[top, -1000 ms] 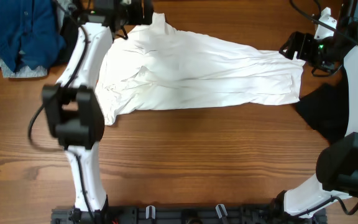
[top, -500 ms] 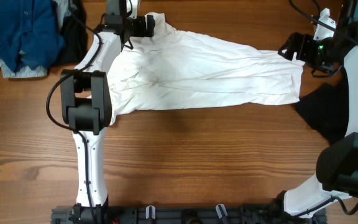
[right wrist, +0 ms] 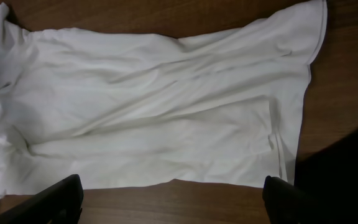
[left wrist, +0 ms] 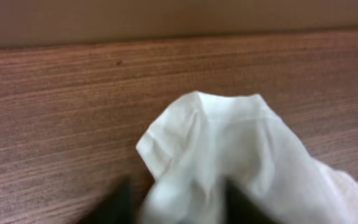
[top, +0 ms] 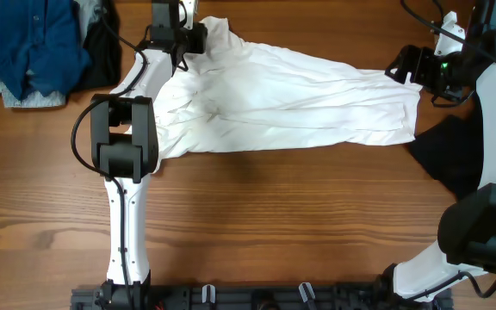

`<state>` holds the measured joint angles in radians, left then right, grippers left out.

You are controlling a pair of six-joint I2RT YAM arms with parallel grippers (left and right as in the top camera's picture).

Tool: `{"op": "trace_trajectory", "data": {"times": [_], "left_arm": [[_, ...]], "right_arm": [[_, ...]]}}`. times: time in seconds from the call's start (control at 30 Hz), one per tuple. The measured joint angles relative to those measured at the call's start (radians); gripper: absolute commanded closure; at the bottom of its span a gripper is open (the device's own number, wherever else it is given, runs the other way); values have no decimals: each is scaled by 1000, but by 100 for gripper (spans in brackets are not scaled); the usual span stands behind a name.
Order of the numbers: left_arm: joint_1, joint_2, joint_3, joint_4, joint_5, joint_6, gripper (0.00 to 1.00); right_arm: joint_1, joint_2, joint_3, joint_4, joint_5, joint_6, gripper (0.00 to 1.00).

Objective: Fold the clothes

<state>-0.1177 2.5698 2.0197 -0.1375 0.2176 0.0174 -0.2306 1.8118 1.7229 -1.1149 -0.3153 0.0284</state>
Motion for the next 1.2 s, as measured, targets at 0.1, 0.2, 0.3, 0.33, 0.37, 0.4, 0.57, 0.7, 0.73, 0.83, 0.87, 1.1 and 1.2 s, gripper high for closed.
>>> {"op": "trace_trajectory", "data": {"times": [0.1,0.2,0.3,0.33,0.37,0.4,0.57,0.7,0.73,0.83,0.87,1.1,1.2], "left_arm": [[0,0,0,34,-5,-42,95],[0,0,0,76,-7,-92,96],[0,0,1,86,-7,-127,96],[0,0,2,77,-7,-133,96],[0,0,3,64,-7,-136,96],[0,0,8,35,-7,-140,96],[0,0,69,-179,-7,-148,96],[3,-19,132,-316,-7,-150,96],[3,-33,143,-353,-8,-151,96],[7,-100,161,-441,-10,-151,96],[7,-136,164,-479,-10,-150,96],[8,-295,204,-777,-10,-128,96],[8,-297,207,-902,-23,-124,96]], "right_arm": [[0,0,0,0,0,0,7],[0,0,0,1,0,3,7],[0,0,0,1,-3,12,7],[0,0,0,1,-3,12,7],[0,0,0,1,-3,12,7],[0,0,0,2,-3,13,7],[0,0,0,2,-3,16,8],[0,0,0,4,-3,19,9],[0,0,0,5,-3,19,9],[1,0,0,12,-3,19,11],[2,0,0,16,-3,19,11],[14,4,-29,70,-6,23,12],[18,14,-32,75,-6,23,12]]}}
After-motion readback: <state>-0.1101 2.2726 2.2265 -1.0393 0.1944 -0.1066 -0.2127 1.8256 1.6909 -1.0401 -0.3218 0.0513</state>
